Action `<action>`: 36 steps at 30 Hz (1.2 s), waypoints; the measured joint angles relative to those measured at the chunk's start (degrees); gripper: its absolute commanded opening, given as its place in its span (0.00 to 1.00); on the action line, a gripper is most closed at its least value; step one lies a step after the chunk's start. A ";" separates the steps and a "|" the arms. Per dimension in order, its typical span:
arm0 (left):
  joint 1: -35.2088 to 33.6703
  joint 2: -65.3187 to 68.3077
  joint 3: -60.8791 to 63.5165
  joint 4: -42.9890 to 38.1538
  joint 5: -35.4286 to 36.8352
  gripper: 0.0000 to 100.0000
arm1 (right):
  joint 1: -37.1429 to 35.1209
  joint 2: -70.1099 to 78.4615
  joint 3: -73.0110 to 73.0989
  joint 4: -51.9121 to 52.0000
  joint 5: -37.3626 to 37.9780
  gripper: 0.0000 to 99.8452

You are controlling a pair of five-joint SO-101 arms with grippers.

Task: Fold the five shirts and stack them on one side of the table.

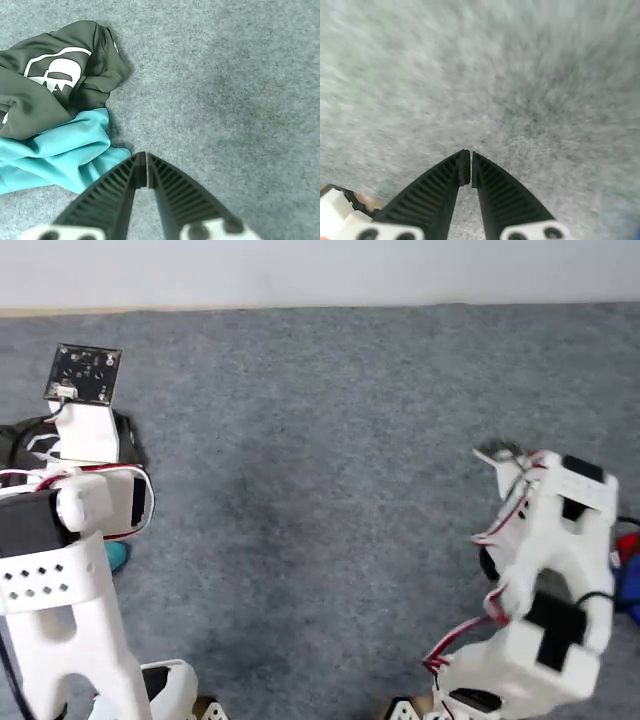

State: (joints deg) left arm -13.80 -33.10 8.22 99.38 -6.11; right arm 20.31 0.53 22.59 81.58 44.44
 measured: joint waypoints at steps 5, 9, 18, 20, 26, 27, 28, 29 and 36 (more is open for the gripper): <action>-3.08 0.00 0.00 0.00 0.00 0.18 | -5.89 -14.59 0.09 2.73 -1.58 0.21; -8.62 0.09 0.62 0.00 -0.44 0.24 | -7.65 -26.46 0.09 2.90 -8.26 0.23; -20.75 14.68 3.08 0.00 -11.69 0.24 | -8.26 -37.27 0.09 7.65 -19.25 0.23; -23.30 18.02 3.08 -1.32 -14.51 0.25 | -8.26 -37.45 0.09 9.76 -20.40 0.23; -28.84 24.09 3.08 -7.21 -20.40 0.28 | -8.26 -37.63 0.09 13.45 -24.18 0.23; -29.54 25.05 3.08 -7.82 -21.27 0.28 | -8.26 -37.63 0.09 14.24 -24.62 0.23; -29.89 26.11 3.08 -8.18 -22.07 0.28 | -8.26 -37.63 0.09 15.03 -24.88 0.23; -30.15 27.34 3.08 -8.44 -22.77 0.28 | -8.26 -37.63 0.09 15.91 -25.05 0.23; -31.47 33.85 3.08 -14.51 -24.35 0.28 | -8.26 -37.63 0.09 18.73 -25.14 0.23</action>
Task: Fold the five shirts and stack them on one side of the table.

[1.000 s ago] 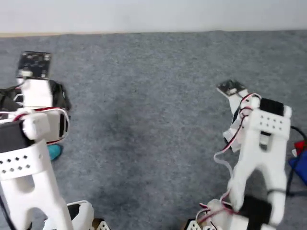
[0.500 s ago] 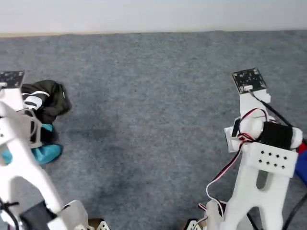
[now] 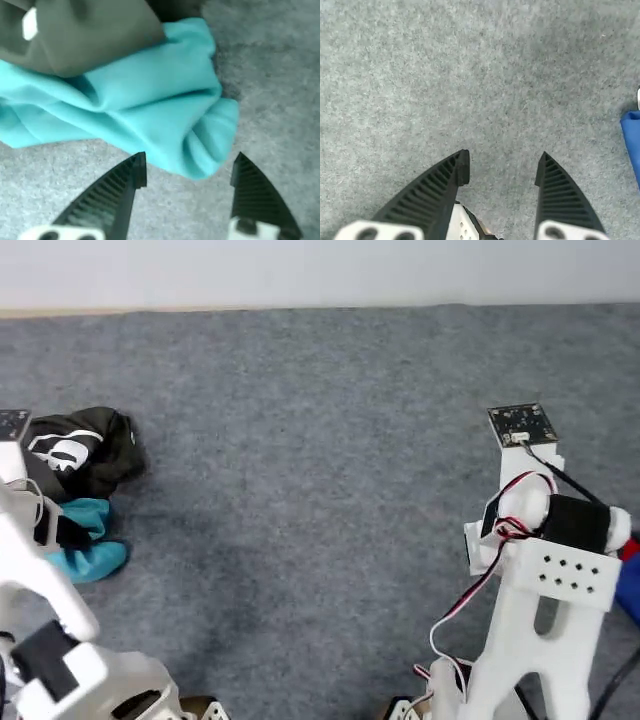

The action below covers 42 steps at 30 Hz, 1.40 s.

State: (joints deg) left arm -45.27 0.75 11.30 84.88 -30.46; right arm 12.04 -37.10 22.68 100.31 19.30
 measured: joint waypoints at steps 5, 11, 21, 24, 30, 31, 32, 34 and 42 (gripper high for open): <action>0.00 6.86 0.00 -4.75 0.00 0.19 | 0.00 -0.09 0.00 0.00 0.00 0.23; 0.00 11.08 -0.18 -6.15 0.09 0.01 | 0.00 -0.09 0.00 0.09 -0.18 0.23; 2.11 -1.76 -10.90 5.98 0.09 0.00 | 0.00 -7.91 3.96 0.09 -3.34 0.23; 5.19 -10.64 -14.59 7.12 3.78 0.00 | 0.00 -11.60 6.68 0.09 -3.34 0.23; 17.93 -25.93 -18.64 7.74 19.87 0.00 | 0.00 -15.82 6.77 0.09 -3.34 0.23; 21.01 -27.52 -19.52 7.74 22.24 0.00 | 0.00 -15.91 6.77 0.09 -3.34 0.23; 24.35 -28.75 -20.31 7.65 24.62 0.00 | 0.00 -16.09 6.77 0.09 -3.34 0.23; 31.12 -29.89 -21.63 6.15 27.96 0.00 | 0.00 -16.26 6.77 0.09 -3.34 0.23; 52.75 -30.24 -28.22 -8.00 32.53 0.00 | 0.00 -16.26 6.77 0.09 -3.34 0.23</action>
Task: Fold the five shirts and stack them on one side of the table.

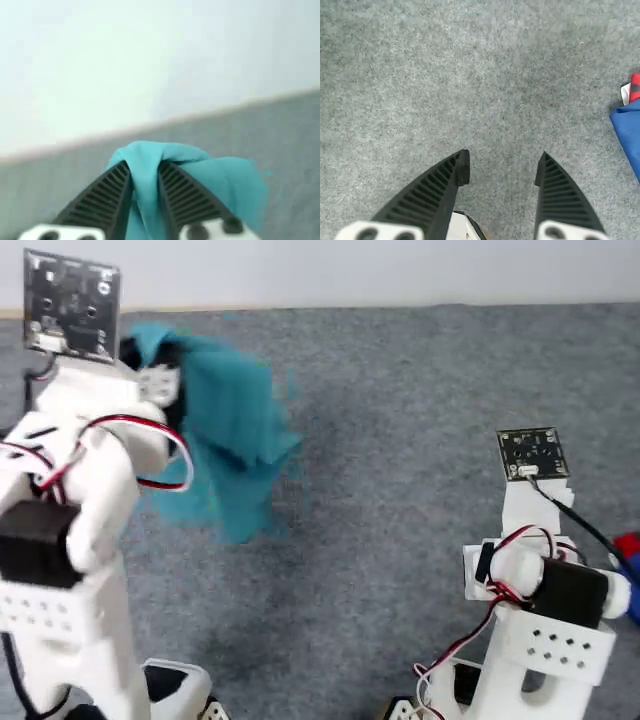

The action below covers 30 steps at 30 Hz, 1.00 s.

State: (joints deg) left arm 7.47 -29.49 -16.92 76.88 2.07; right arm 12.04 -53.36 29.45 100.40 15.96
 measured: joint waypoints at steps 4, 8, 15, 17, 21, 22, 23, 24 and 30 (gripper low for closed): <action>3.78 -0.53 1.32 -0.70 0.18 0.00 | 0.00 0.00 0.00 0.00 0.00 0.23; 2.81 -0.62 12.92 2.81 0.09 0.00 | 0.00 0.00 0.00 0.00 0.00 0.23; -3.60 -0.62 43.78 3.43 -8.09 0.01 | 0.00 0.00 0.00 0.00 0.00 0.23; -6.42 -0.62 49.05 3.43 -12.66 0.03 | 0.00 0.00 0.00 0.00 0.00 0.23; -12.31 -0.62 52.84 3.43 -18.99 0.17 | 0.00 0.00 0.00 0.00 0.00 0.23; -13.98 -0.62 52.84 3.43 -19.96 0.19 | 0.00 0.00 0.00 0.00 0.00 0.23; -15.91 -0.62 52.84 3.43 -21.01 0.20 | 0.00 0.00 0.00 0.00 0.00 0.23; -17.41 -0.62 52.84 3.43 -21.89 0.20 | 0.00 0.00 0.00 0.00 0.00 0.23; -25.23 -0.62 48.53 5.10 -28.84 0.21 | -0.62 0.00 0.00 0.00 0.00 0.23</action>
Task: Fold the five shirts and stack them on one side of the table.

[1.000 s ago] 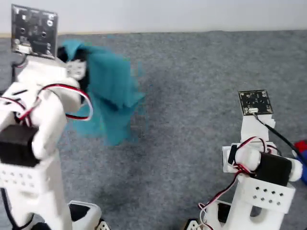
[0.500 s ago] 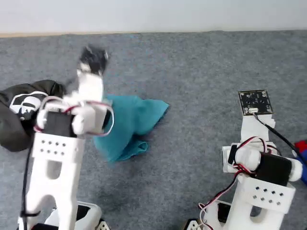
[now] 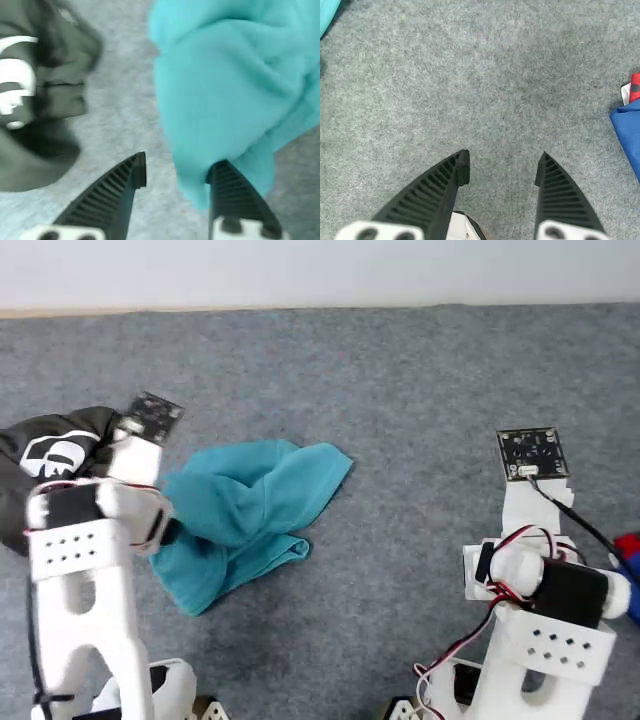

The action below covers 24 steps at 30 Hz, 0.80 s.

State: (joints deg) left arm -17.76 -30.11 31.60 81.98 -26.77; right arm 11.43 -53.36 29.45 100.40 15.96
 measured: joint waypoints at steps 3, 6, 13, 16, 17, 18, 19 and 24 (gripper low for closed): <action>-3.69 0.00 -3.96 0.62 -1.32 0.20 | -2.99 0.00 0.00 -0.18 0.00 0.23; -8.35 0.00 -6.77 0.70 -1.41 0.20 | -7.74 0.18 -0.62 -1.14 -0.09 0.23; -18.20 0.00 -7.74 1.23 1.23 0.20 | -14.15 14.86 -10.20 -2.55 -0.09 0.23; -20.92 0.00 -7.74 1.76 1.67 0.20 | -17.05 24.97 -17.85 -3.25 -0.26 0.23; -21.89 0.00 -7.74 1.85 1.76 0.20 | -18.29 28.48 -20.40 -3.25 -0.26 0.23; -22.77 0.00 -7.74 1.85 1.76 0.20 | -19.52 32.18 -23.30 -3.43 -0.26 0.23; -23.56 0.00 -7.74 1.85 1.76 0.20 | -20.75 35.69 -25.93 -3.43 -0.26 0.23; -26.11 0.00 -7.74 1.85 1.76 0.20 | -26.29 53.63 -39.12 -3.43 -1.93 0.23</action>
State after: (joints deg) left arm -43.87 -30.11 23.87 83.82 -25.01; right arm -14.86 0.26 -9.67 96.97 14.02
